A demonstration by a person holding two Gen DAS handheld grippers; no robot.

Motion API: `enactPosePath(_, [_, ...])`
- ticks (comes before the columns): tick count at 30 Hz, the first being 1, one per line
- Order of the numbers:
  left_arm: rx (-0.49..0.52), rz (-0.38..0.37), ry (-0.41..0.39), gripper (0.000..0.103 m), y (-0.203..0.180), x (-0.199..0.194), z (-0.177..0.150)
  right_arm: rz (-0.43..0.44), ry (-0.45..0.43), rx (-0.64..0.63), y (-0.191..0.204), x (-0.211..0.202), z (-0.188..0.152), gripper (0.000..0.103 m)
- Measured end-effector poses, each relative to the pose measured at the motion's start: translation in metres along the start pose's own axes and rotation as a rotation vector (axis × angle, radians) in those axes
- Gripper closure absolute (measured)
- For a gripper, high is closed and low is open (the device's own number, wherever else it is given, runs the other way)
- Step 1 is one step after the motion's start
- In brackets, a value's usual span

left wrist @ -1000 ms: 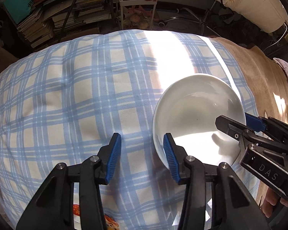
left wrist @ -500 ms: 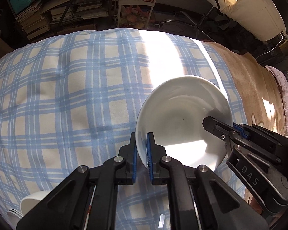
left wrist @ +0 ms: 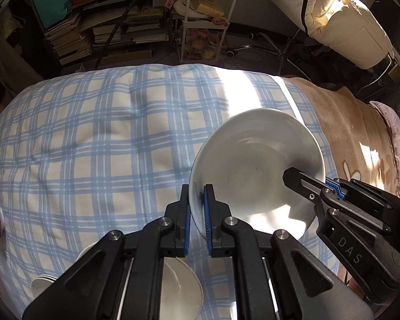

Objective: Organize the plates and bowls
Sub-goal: 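Lift the second white bowl with both grippers and carry it toward the plate stack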

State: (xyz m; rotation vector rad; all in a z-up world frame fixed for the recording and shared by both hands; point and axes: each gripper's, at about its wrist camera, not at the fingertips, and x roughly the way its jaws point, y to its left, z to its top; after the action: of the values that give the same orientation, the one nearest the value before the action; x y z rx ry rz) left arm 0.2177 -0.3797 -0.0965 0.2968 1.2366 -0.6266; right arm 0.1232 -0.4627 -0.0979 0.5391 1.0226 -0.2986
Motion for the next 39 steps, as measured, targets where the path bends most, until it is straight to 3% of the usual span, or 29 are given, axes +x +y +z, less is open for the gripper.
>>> enactPosePath(20, [-0.077, 0.051, -0.028, 0.094, 0.081, -0.063, -0.074, 0.048, 0.009, -0.106, 0.099, -0.017, -0.053, 0.093])
enactPosePath(31, [-0.119, 0.072, -0.009, 0.094, 0.101, -0.062, -0.113, 0.053, 0.025, -0.122, 0.118, -0.005, -0.087, 0.093])
enactPosePath(39, [-0.139, 0.060, 0.016, 0.093, 0.104, -0.049, -0.123, 0.055, 0.032, -0.114, 0.117, 0.005, -0.096, 0.093])
